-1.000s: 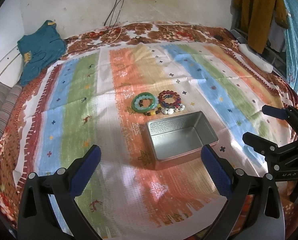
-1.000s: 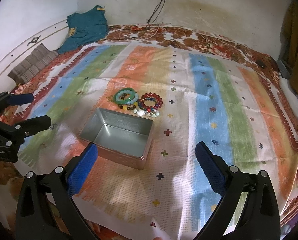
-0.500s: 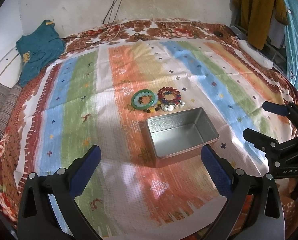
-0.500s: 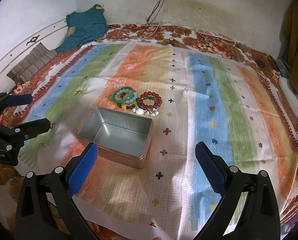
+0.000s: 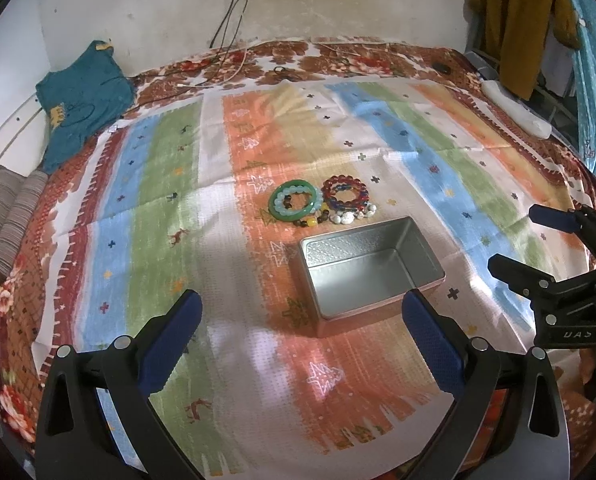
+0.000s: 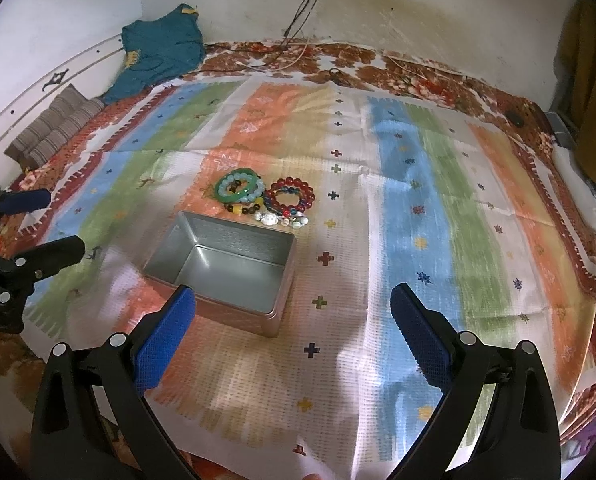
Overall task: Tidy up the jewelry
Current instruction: 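Move both open grippers down toward the bracelet cluster beside the tin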
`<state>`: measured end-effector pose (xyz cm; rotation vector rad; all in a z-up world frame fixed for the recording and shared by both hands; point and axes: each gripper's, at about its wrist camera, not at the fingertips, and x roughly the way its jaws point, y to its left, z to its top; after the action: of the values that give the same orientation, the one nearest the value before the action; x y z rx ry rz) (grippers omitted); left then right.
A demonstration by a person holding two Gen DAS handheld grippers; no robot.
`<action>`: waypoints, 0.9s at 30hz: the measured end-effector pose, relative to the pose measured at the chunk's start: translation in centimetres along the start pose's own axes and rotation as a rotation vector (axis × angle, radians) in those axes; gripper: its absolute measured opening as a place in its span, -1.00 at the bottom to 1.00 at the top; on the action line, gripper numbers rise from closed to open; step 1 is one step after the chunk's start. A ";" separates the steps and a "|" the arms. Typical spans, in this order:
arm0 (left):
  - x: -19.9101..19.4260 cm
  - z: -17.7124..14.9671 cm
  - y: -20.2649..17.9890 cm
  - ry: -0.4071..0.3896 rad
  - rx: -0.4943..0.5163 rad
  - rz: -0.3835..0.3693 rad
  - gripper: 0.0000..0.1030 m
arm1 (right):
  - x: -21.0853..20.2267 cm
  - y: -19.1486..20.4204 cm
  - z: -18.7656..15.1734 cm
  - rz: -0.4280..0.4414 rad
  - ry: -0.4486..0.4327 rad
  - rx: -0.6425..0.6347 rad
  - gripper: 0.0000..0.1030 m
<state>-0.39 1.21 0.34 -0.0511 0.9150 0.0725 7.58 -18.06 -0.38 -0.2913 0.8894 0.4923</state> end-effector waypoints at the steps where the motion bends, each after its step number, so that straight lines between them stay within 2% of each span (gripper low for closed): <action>1: 0.0 0.0 0.1 -0.001 -0.001 0.001 0.89 | 0.1 0.1 0.0 -0.002 0.002 0.000 0.92; 15: 0.5 0.3 0.0 0.007 -0.003 0.016 0.89 | 0.4 0.0 0.6 -0.025 0.002 -0.009 0.92; 23: 1.9 1.8 0.4 0.027 0.017 0.111 0.89 | 1.9 -0.3 1.7 -0.074 0.014 -0.052 0.92; 27: 3.1 2.6 1.3 0.053 -0.020 0.108 0.89 | 3.2 -1.1 2.3 -0.060 0.042 -0.017 0.92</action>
<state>3.46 2.82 -0.55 -0.0224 0.9695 0.1819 11.41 -17.06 -1.53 -0.3433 0.9150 0.4399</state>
